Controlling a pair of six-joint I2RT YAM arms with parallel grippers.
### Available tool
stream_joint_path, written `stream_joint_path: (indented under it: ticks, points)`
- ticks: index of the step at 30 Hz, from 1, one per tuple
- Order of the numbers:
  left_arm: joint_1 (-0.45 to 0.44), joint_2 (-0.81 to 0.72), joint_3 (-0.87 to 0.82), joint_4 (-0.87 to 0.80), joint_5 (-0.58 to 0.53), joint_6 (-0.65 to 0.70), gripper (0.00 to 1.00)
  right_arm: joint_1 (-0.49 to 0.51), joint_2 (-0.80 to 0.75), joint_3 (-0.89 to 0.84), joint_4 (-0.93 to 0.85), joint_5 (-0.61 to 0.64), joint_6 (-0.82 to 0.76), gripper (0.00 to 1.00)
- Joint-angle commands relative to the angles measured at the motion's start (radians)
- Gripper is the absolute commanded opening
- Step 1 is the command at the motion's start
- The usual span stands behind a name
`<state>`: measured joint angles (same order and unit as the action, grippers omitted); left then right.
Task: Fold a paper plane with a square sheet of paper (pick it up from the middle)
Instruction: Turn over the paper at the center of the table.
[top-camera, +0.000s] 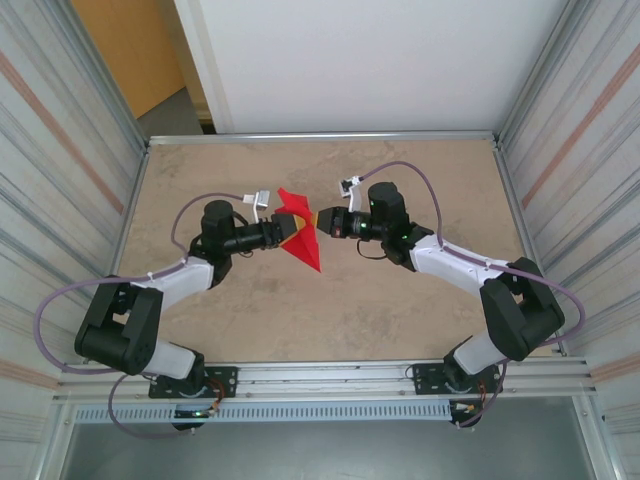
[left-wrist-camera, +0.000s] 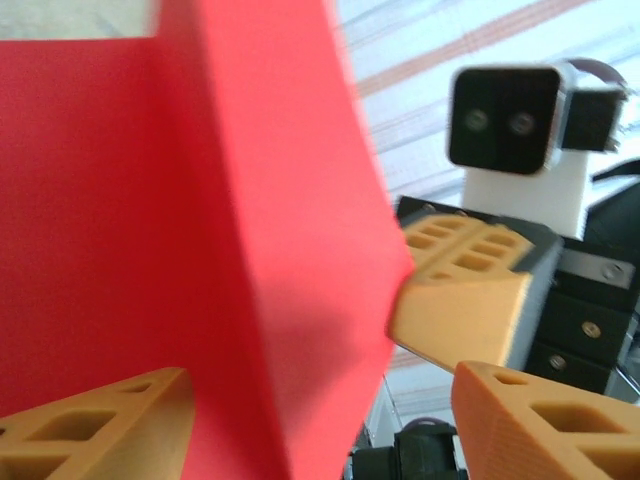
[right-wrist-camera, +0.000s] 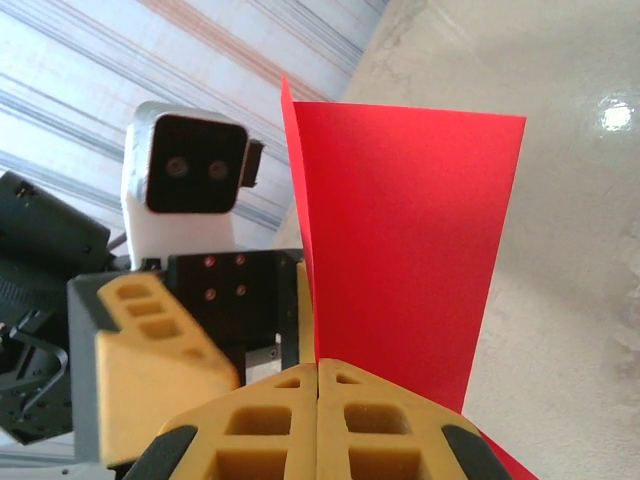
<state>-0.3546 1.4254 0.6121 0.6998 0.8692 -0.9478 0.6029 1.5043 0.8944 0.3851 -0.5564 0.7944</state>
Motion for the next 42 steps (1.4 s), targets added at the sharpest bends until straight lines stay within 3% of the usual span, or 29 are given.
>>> stream_joint_path:
  ticks: [1, 10, 23, 27, 30, 35, 38, 42]
  points:
    - [-0.007, -0.028, -0.003, 0.092, 0.039, 0.009, 0.65, -0.012, -0.035, -0.011, 0.046, -0.031, 0.039, 0.0]
    - [-0.007, -0.026, -0.029, 0.192, 0.047, -0.006, 0.44, -0.028, -0.036, -0.028, 0.065, -0.037, 0.061, 0.01]
    - [-0.007, -0.017, -0.023, 0.146, 0.025, 0.028, 0.23, -0.037, -0.029, -0.029, 0.069, -0.05, 0.082, 0.05]
    - [-0.008, -0.012, -0.006, 0.098, 0.016, 0.047, 0.16, -0.035, -0.032, -0.03, 0.063, -0.052, 0.083, 0.11]
    - [-0.007, -0.015, 0.002, 0.07, 0.0, 0.06, 0.12, -0.042, -0.04, -0.028, 0.024, -0.035, 0.082, 0.2]
    - [-0.006, -0.039, 0.036, -0.093, -0.039, 0.137, 0.08, -0.074, -0.089, -0.028, -0.147, 0.066, 0.057, 0.41]
    - [-0.007, -0.063, 0.088, -0.302, -0.098, 0.237, 0.08, -0.087, -0.143, -0.029, -0.275, 0.174, 0.008, 0.48]
    - [-0.026, -0.09, 0.208, -0.669, -0.263, 0.423, 0.08, -0.104, -0.224, -0.038, -0.413, 0.319, -0.045, 0.51]
